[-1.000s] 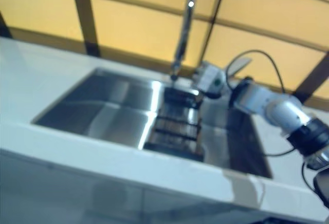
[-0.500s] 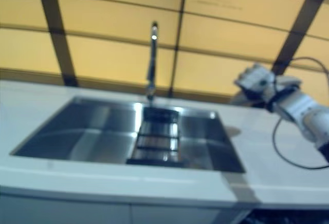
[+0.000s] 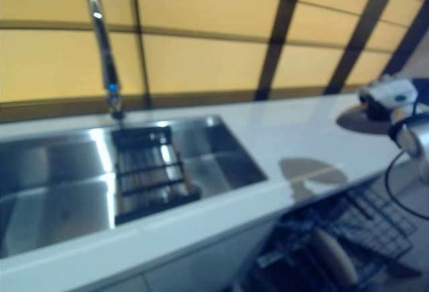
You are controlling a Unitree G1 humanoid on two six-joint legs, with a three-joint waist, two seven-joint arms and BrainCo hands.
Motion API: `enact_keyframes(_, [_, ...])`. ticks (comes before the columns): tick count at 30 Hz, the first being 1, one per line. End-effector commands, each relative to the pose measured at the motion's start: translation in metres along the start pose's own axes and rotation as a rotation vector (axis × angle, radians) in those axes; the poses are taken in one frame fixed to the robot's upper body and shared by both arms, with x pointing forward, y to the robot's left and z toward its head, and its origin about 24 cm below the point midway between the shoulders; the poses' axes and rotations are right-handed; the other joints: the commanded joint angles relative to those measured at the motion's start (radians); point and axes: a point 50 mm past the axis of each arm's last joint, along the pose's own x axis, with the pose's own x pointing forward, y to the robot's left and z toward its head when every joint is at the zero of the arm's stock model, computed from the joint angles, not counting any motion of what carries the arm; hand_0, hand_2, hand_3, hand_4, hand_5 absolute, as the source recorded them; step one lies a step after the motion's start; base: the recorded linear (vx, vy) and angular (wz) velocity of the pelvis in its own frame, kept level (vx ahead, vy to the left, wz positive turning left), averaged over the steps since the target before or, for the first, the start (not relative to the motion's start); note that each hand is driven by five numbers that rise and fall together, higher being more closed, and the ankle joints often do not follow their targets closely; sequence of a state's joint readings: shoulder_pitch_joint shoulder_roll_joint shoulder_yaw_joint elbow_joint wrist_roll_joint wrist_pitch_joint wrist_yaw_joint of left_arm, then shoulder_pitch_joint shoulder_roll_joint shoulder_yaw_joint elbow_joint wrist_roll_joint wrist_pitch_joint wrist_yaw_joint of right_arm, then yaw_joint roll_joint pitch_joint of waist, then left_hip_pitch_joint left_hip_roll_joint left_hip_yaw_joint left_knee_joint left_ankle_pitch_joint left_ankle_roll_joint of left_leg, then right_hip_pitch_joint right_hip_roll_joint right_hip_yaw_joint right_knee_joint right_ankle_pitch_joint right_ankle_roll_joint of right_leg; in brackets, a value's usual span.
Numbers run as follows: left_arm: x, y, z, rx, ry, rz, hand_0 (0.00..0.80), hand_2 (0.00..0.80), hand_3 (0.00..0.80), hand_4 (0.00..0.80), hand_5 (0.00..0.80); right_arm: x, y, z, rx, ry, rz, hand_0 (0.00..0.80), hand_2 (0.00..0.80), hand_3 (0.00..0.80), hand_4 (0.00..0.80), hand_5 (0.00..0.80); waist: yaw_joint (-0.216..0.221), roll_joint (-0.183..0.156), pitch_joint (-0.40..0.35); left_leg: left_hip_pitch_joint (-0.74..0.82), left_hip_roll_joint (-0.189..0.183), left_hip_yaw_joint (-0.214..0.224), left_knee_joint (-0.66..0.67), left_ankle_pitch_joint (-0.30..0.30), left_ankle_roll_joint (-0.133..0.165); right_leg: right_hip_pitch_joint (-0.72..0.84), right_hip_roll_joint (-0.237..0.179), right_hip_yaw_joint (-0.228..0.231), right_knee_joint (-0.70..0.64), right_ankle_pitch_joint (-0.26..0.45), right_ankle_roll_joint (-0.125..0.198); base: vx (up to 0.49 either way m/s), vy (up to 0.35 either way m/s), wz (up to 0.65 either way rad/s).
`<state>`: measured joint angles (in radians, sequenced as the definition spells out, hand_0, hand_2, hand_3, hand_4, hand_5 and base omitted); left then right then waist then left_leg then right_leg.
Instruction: Take plates into dishwasher
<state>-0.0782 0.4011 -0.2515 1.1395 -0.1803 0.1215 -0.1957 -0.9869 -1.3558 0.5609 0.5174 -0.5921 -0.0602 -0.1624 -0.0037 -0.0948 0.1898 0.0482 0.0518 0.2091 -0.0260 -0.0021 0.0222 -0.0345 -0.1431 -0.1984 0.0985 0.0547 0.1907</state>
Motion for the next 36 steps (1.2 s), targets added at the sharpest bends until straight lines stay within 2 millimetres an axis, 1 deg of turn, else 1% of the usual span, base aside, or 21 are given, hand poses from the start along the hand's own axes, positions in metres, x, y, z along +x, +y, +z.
enact_keyframes(1, [-0.001,0.007,-0.007,-0.056,0.021,0.016,0.000,0.000,0.000,0.000,0.000,0.001,-0.028,-0.032,0.043,0.131,-0.113,0.800,0.800,0.800,0.800,0.800,0.046,-0.029,-0.059,-0.023,-0.072,-0.082,0.010,-0.077,0.035,0.038,0.004,-0.004,-0.062,0.003,-0.024,-0.095,-0.124,-0.41])
enact_keyframes(2, [-0.001,0.007,-0.008,-0.065,0.022,0.016,0.000,0.000,0.000,0.000,0.000,0.001,-0.026,-0.034,0.056,0.138,-0.108,0.800,0.800,0.800,0.800,0.800,0.047,-0.033,-0.062,-0.021,-0.070,-0.076,0.004,-0.078,0.032,0.038,0.003,-0.005,-0.081,0.007,-0.019,-0.058,-0.118,-0.68])
enact_keyframes(3, [-0.001,0.006,-0.007,-0.075,0.022,0.011,0.000,0.000,0.000,0.000,0.000,0.002,-0.025,-0.035,0.067,0.147,-0.101,0.800,0.800,0.800,0.800,0.800,0.044,-0.034,-0.063,-0.020,-0.068,-0.074,0.000,-0.077,0.029,0.035,0.003,0.005,-0.092,0.012,-0.017,-0.036,-0.116,-0.97])
enact_keyframes(6, [0.000,0.003,-0.004,-0.078,0.018,-0.006,0.000,0.000,0.000,0.000,0.000,0.001,-0.025,-0.038,0.081,0.166,-0.076,0.800,0.800,0.800,0.800,0.800,0.032,-0.030,-0.065,-0.015,-0.060,-0.071,-0.016,-0.071,0.027,0.027,0.015,0.025,-0.100,0.008,-0.020,-0.016,-0.075,-0.58])
enact_keyframes(9, [0.000,-0.001,-0.005,-0.068,0.017,-0.022,0.000,0.000,0.000,0.000,0.000,-0.002,-0.022,-0.042,0.077,0.178,-0.056,0.800,0.800,0.800,0.800,0.800,0.023,-0.025,-0.065,-0.010,-0.056,-0.069,-0.023,-0.069,0.026,0.028,0.022,0.037,-0.102,0.003,-0.024,0.006,-0.046,-0.06])
enact_keyframes(10, [0.001,-0.005,-0.007,-0.053,0.015,-0.041,0.000,0.000,0.000,0.000,0.000,-0.006,-0.018,-0.049,0.082,0.202,-0.033,0.800,0.800,0.800,0.800,0.800,0.014,-0.022,-0.066,-0.003,-0.053,-0.067,-0.025,-0.070,0.025,0.031,0.030,0.047,-0.105,-0.002,-0.029,0.028,-0.103,-0.08])
enact_keyframes(12, [0.001,-0.009,-0.009,-0.039,0.014,-0.058,0.000,0.000,0.000,0.000,0.000,-0.012,-0.012,-0.055,0.096,0.229,-0.014,0.800,0.800,0.800,0.800,0.800,0.006,-0.022,-0.065,0.004,-0.049,-0.061,-0.029,-0.069,0.021,0.037,0.033,0.050,-0.117,-0.001,-0.031,0.016,-0.105,-0.03])
enact_keyframes(15, [0.001,-0.011,-0.009,-0.022,0.009,-0.062,0.000,0.000,0.000,0.000,0.000,-0.017,-0.006,-0.058,0.107,0.249,0.009,0.800,0.800,0.800,0.800,0.800,0.001,-0.022,-0.062,0.006,-0.046,-0.061,-0.032,-0.068,0.018,0.040,0.037,0.053,-0.123,-0.002,-0.034,-0.013,-0.059,0.01])
enact_keyframes(20, [0.001,-0.011,-0.008,0.008,0.007,-0.067,0.000,0.000,0.000,0.000,0.000,-0.029,0.009,-0.064,0.143,0.287,0.059,0.800,0.800,0.800,0.800,0.800,-0.021,-0.012,-0.048,0.011,-0.038,-0.054,-0.041,-0.058,0.011,0.037,0.048,0.066,-0.126,-0.005,-0.042,-0.033,-0.058,0.01])
enact_keyframes(22, [0.001,-0.011,-0.007,0.011,0.011,-0.067,0.000,0.000,0.000,0.000,0.000,-0.036,0.018,-0.063,0.211,0.307,0.063,0.800,0.800,0.800,0.800,0.800,-0.031,-0.007,-0.045,0.014,-0.037,-0.053,-0.048,-0.051,0.005,0.039,0.053,0.069,-0.132,-0.003,-0.044,-0.024,-0.041,0.02])
enact_keyframes(25, [0.001,-0.011,-0.008,0.007,0.009,-0.072,0.000,0.000,0.000,0.000,0.000,-0.041,0.025,-0.062,0.274,0.318,0.079,0.800,0.800,0.800,0.800,0.800,-0.038,-0.001,-0.045,0.017,-0.035,-0.052,-0.050,-0.049,0.001,0.040,0.055,0.072,-0.133,-0.003,-0.045,0.000,0.000,0.00])
enact_keyframes(28, [0.001,-0.011,-0.008,0.007,0.009,-0.074,0.000,0.000,0.000,0.000,0.000,-0.042,0.028,-0.061,0.291,0.319,0.082,0.800,0.800,0.800,0.800,0.800,-0.039,0.000,-0.044,0.019,-0.035,-0.051,-0.051,-0.049,0.000,0.040,0.055,0.072,-0.133,-0.004,-0.045,0.016,-0.007,0.00])
enact_keyframes(29, [0.001,-0.013,-0.011,0.002,0.009,-0.076,0.000,0.000,0.000,0.000,0.000,-0.046,0.034,-0.059,0.335,0.325,0.091,0.800,0.800,0.800,0.800,0.800,-0.043,0.004,-0.044,0.024,-0.034,-0.049,-0.051,-0.050,-0.001,0.041,0.054,0.072,-0.131,-0.004,-0.045,0.058,-0.027,0.00])
enact_keyframes(30, [0.001,-0.013,-0.012,-0.001,0.010,-0.076,0.000,0.000,0.000,0.000,0.000,-0.048,0.037,-0.058,0.345,0.327,0.094,0.800,0.800,0.800,0.800,0.800,-0.044,0.005,-0.045,0.026,-0.034,-0.049,-0.052,-0.050,-0.002,0.042,0.055,0.073,-0.132,-0.003,-0.045,0.077,-0.038,-0.02])
enact_keyframes(31, [0.000,-0.014,-0.014,-0.009,0.006,-0.073,0.000,0.000,0.000,0.000,0.000,-0.053,0.045,-0.055,0.379,0.331,0.111,0.800,0.800,0.800,0.800,0.800,-0.046,0.007,-0.048,0.030,-0.034,-0.050,-0.054,-0.049,-0.003,0.047,0.057,0.077,-0.137,-0.003,-0.047,0.038,-0.023,-0.02])
enact_keyframes(33, [0.000,-0.014,-0.013,-0.014,0.003,-0.071,0.000,0.000,0.000,0.000,0.000,-0.057,0.051,-0.053,0.412,0.340,0.129,0.800,0.800,0.800,0.800,0.800,-0.045,0.008,-0.048,0.028,-0.034,-0.050,-0.053,-0.049,-0.002,0.046,0.058,0.079,-0.138,-0.004,-0.049,0.000,0.000,0.00])
enact_keyframes(34, [0.001,-0.015,-0.013,-0.017,0.004,-0.073,0.000,0.000,0.000,0.000,0.000,-0.061,0.060,-0.051,0.455,0.358,0.152,0.800,0.800,0.800,0.800,0.800,-0.043,0.010,-0.046,0.022,-0.034,-0.047,-0.051,-0.047,-0.002,0.039,0.057,0.080,-0.135,-0.003,-0.050,-0.030,-0.008,-0.02])
enact_keyframes(36, [0.001,-0.016,-0.013,-0.023,-0.001,-0.072,0.000,0.000,0.000,0.000,0.000,-0.061,0.064,-0.049,0.485,0.372,0.162,0.800,0.800,0.800,0.800,0.800,-0.041,0.013,-0.043,0.019,-0.033,-0.045,-0.050,-0.045,-0.003,0.036,0.056,0.079,-0.134,-0.003,-0.050,-0.035,-0.005,-0.01])
